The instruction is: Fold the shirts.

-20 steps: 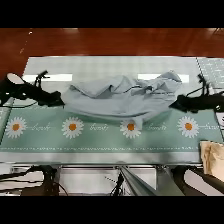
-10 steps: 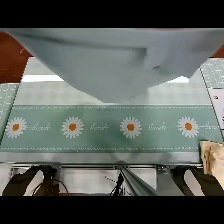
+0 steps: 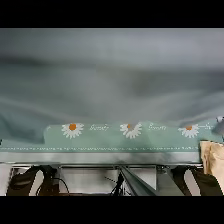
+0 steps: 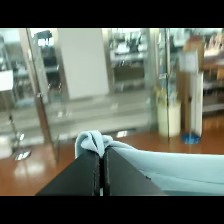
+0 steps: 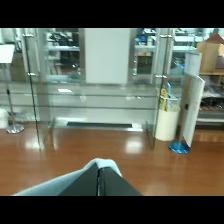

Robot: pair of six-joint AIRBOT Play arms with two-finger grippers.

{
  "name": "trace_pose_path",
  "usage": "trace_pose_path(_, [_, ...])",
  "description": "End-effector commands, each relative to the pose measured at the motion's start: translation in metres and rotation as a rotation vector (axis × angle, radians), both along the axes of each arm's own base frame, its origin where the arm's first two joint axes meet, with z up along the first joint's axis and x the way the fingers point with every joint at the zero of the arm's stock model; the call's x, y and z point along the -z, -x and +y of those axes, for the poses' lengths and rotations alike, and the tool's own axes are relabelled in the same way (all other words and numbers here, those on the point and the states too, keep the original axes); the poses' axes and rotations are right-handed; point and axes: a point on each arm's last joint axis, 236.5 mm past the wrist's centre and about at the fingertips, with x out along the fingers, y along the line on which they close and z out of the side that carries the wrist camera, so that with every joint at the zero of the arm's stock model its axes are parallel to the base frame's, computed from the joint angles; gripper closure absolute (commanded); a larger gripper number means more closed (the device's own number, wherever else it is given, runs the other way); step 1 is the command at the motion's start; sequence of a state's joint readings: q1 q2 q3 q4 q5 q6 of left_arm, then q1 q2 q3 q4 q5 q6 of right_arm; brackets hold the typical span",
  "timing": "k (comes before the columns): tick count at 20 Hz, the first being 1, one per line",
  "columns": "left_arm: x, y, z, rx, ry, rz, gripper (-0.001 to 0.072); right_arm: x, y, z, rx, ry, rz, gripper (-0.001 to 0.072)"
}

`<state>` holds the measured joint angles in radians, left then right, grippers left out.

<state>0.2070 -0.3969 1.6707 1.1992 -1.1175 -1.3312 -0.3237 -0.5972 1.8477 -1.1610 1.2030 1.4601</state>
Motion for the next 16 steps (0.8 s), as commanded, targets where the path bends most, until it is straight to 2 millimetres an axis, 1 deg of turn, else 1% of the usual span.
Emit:
trace_pose_path(1, [0.025,0.024,0.008,-0.064,-0.035,0.118,0.0687,0.009,0.026,-0.01,0.082,0.026,0.059,0.0701])
trace_pose_path(3, [0.047,0.022,0.018,-0.105,-0.05,0.218,0.0687,0.014,0.027,-0.021,0.128,0.045,0.082,0.0702])
trace_pose_path(4, [0.062,0.017,0.021,-0.112,-0.053,0.288,0.0687,0.021,0.024,-0.024,0.135,0.064,0.114,0.0702])
trace_pose_path(6, [0.086,0.004,0.02,-0.085,-0.052,0.415,0.0687,0.047,0.006,-0.028,0.119,0.087,0.236,0.0702])
trace_pose_path(8, [0.11,-0.015,0.022,-0.066,-0.048,0.543,0.0687,0.079,-0.02,-0.034,0.092,0.067,0.391,0.0702])
trace_pose_path(11, [0.159,-0.057,0.031,-0.05,-0.004,0.758,0.0687,0.141,-0.063,-0.037,0.005,0.013,0.672,0.0702])
trace_pose_path(14, [0.227,-0.109,0.041,-0.032,0.043,0.984,0.0687,0.18,-0.129,-0.051,-0.034,-0.055,0.802,0.0702])
trace_pose_path(16, [0.266,-0.148,0.046,-0.019,0.082,1.075,0.0686,0.215,-0.179,-0.062,-0.056,-0.115,0.879,0.0702])
